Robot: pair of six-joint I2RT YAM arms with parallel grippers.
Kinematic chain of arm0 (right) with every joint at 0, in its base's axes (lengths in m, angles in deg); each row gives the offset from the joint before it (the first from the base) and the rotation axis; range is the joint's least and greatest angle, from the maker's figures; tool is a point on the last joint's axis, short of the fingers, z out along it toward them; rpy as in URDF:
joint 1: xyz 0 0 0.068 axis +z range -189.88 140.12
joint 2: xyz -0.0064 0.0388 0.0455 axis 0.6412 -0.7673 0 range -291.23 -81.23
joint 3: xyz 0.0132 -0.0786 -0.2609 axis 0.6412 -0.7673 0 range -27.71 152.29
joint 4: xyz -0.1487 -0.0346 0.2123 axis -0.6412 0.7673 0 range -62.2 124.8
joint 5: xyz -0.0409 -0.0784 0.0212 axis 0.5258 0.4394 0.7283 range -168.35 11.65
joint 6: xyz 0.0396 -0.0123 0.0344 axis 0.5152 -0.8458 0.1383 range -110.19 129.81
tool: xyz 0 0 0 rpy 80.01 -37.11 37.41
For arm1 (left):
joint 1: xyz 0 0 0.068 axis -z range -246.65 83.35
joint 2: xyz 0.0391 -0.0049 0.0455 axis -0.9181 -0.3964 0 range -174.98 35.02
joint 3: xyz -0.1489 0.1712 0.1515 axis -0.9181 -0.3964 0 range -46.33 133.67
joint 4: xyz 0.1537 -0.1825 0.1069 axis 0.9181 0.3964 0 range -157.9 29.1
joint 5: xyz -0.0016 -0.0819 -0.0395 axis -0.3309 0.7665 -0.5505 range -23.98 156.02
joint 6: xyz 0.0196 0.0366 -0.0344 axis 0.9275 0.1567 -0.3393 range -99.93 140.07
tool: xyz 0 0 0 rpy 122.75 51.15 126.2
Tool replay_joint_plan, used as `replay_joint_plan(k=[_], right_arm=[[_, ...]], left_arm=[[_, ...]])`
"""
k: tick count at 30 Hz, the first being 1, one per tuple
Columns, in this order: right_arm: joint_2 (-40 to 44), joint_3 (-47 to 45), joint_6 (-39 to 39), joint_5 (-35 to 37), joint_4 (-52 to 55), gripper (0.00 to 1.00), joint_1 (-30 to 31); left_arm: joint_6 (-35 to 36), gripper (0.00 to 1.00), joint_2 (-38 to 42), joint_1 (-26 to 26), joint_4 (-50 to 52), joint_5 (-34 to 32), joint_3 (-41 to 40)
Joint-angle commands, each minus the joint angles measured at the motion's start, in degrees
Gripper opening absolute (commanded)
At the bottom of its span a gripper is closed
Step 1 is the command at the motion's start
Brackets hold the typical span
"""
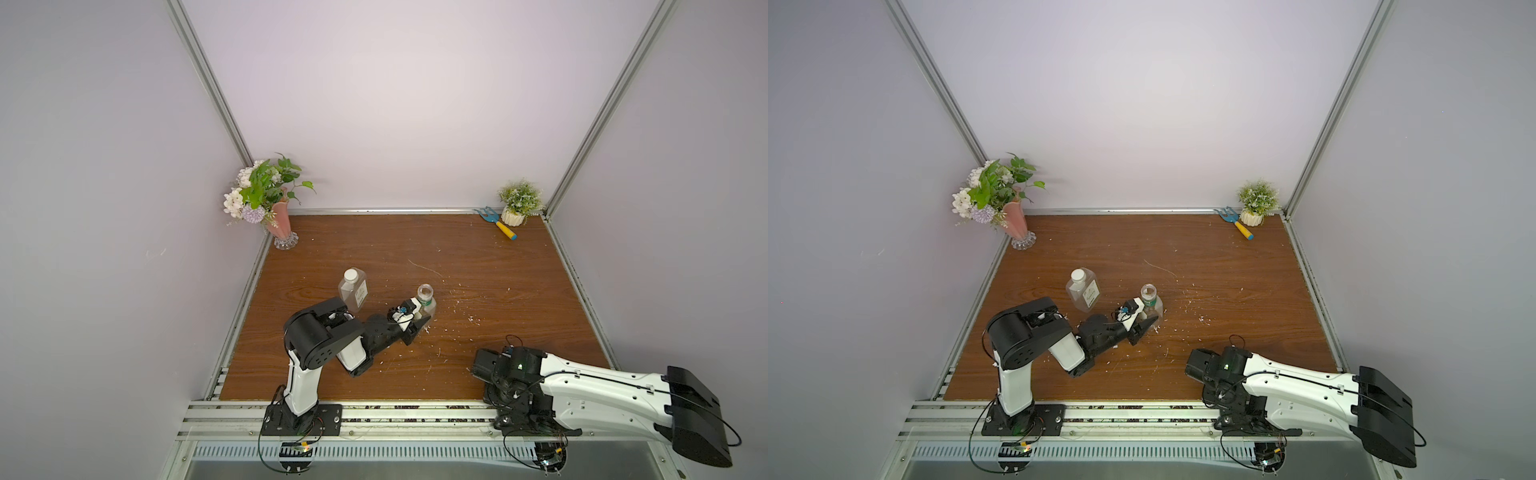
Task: Screw on the bottle caps
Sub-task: Pick up the bottle cap from the center of the board.
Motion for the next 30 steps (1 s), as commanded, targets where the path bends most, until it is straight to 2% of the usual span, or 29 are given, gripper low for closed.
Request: replay_joint_plan(k=[1,5,13,22,26,30], right_arm=[[-1.2,0.4,-0.5,1.8,0.8,0.52,0.4],[-0.2,0.4,-0.4,2.4,1.0,0.45,0.3],[-0.3,0.8,-0.5,3.5,-0.9,0.41,0.3],[-12.2,7.3,-11.7,9.9,-9.0,0.40,-0.6],[-17.0,10.3,-19.5,10.6,-14.2,0.41,-3.5],[-20.6,14.1,-26.3,10.1,-13.9,0.42,-7.2]], left_arm=[[0.6,0.44,0.8,-0.6,2.0,0.8,-0.7],[0.6,0.44,1.0,-0.6,2.1,1.0,-0.7],[0.7,0.44,0.9,-0.6,2.3,1.1,-0.6],[0.4,0.44,0.4,-0.6,2.5,2.0,-0.1],[0.4,0.44,0.4,-0.6,2.8,2.5,0.1],[0.6,0.44,0.9,-0.6,3.3,2.4,0.0]])
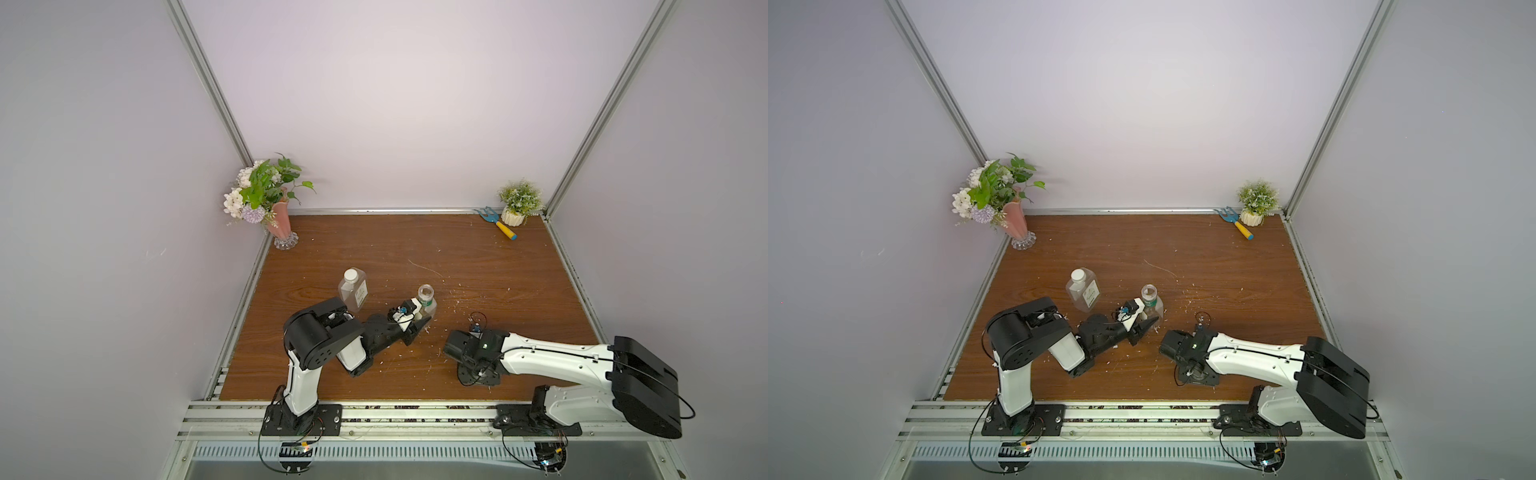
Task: Screw on the bottle caps
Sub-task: Pick up the bottle cap from the center of the board.
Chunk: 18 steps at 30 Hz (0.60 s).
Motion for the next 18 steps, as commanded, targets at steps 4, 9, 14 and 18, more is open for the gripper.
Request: replay_joint_plan(k=[4,9,14,18], right_arm=[[-2.6,4.7,-13.1,-0.8,0.5,0.53,-6.0],[-3.9,6.6,-17.5,-1.7,1.5,0.62,-9.4],[-5.8,8.0,-19.7,-2.6,1.6,0.61,-10.5],[-6.3,7.6,-20.0,-5.0,0.6,0.57,-10.4]], left_arm=[[0.9,0.44,1.0,-0.6,3.4,1.1,-0.1],[1.2,0.44,1.2,-0.6,3.8,0.9,-0.1],[1.3,0.44,1.1,-0.6,4.0,0.9,0.0],[1.5,0.44,1.0,-0.6,4.3,0.8,0.1]])
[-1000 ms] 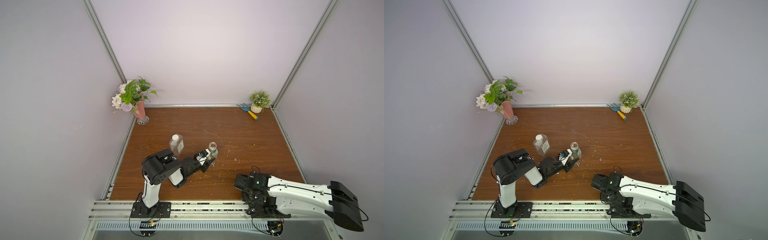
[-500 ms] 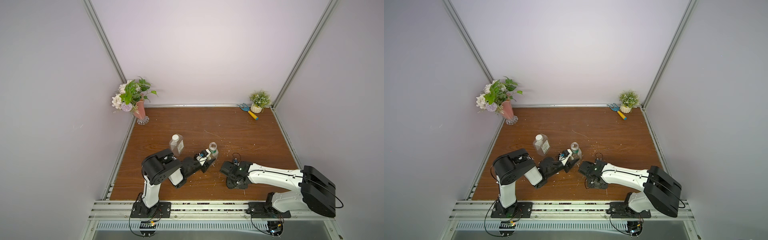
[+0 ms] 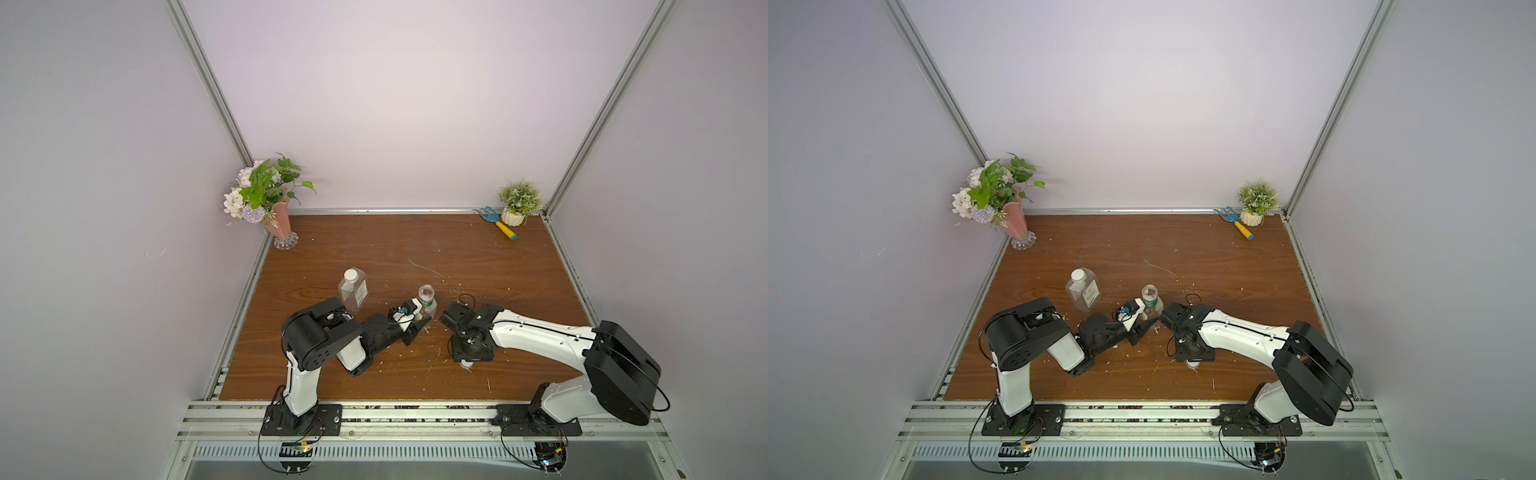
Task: Screw on the bottle caps
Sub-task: Pick up the bottle cap from the center of the board.
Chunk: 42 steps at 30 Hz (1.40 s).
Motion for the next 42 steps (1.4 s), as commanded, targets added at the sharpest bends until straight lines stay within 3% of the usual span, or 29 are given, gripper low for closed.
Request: replay_joint_plan(k=[1,16,30,37,42], right_arm=[[0.1,0.7,-1.7,-2.8,0.6,0.56,-0.1],[3.4,-3.9,0.6,-4.5,0.7,0.53,-0.1],[1.8,-2.1,-1.7,-2.6,0.6,0.52,-0.8],[2.3,-1.3,-2.4,-2.8,1.1,0.41,-1.0],[3.0,1.3,-4.7,-2.4,3.5,0.38,-1.3]], left_arm=[[0.8,0.44,0.2,-0.6,3.0,0.6,0.1],[1.1,0.44,-0.2,-0.6,3.5,0.6,0.4],[1.3,0.44,0.0,-0.7,4.1,0.9,0.4],[1.2,0.44,0.1,-0.6,4.3,1.4,0.5],[0.8,0.44,0.8,-0.6,4.8,2.4,0.4]])
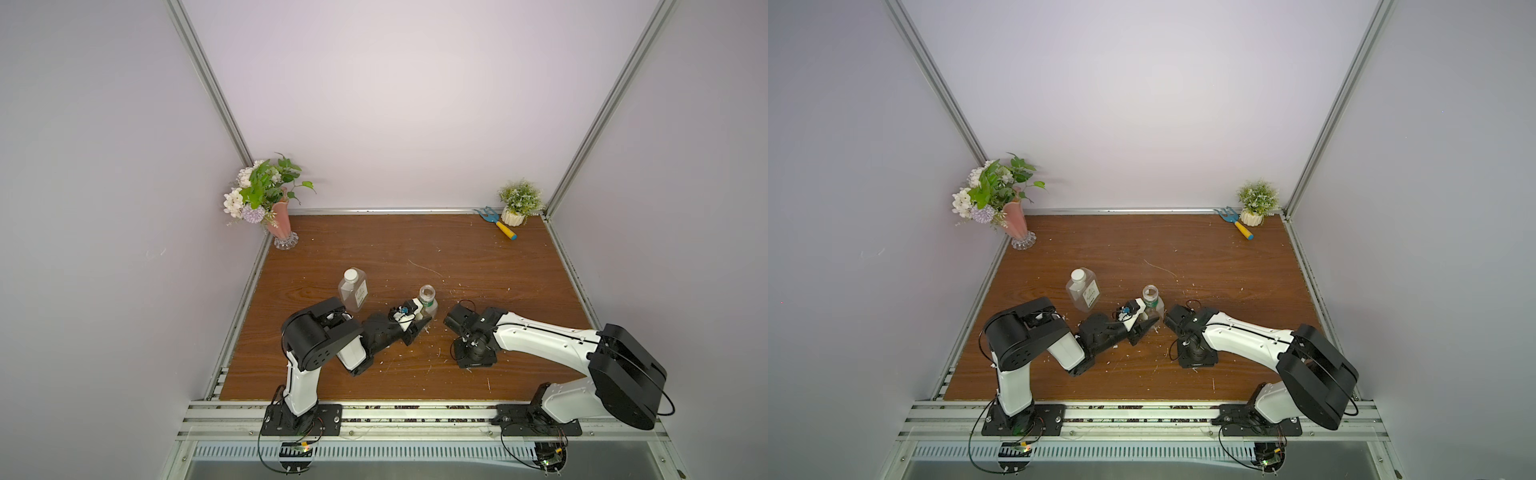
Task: Screw on the bottle caps
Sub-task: Pick up the bottle cap from the center of the board.
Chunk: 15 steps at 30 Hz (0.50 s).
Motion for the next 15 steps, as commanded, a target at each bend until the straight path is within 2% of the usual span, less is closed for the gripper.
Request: replay_joint_plan(k=[1,15], right_arm=[[1.1,4.1,-2.9,1.7,3.7,0.38,-0.6],[1.8,32.7,-15.7,7.8,20.0,0.36,-5.1]], left_arm=[[0.3,0.44,0.9,-0.6,4.4,1.7,0.0],[0.1,0.45,2.4,-0.6,8.3,4.0,1.2]])
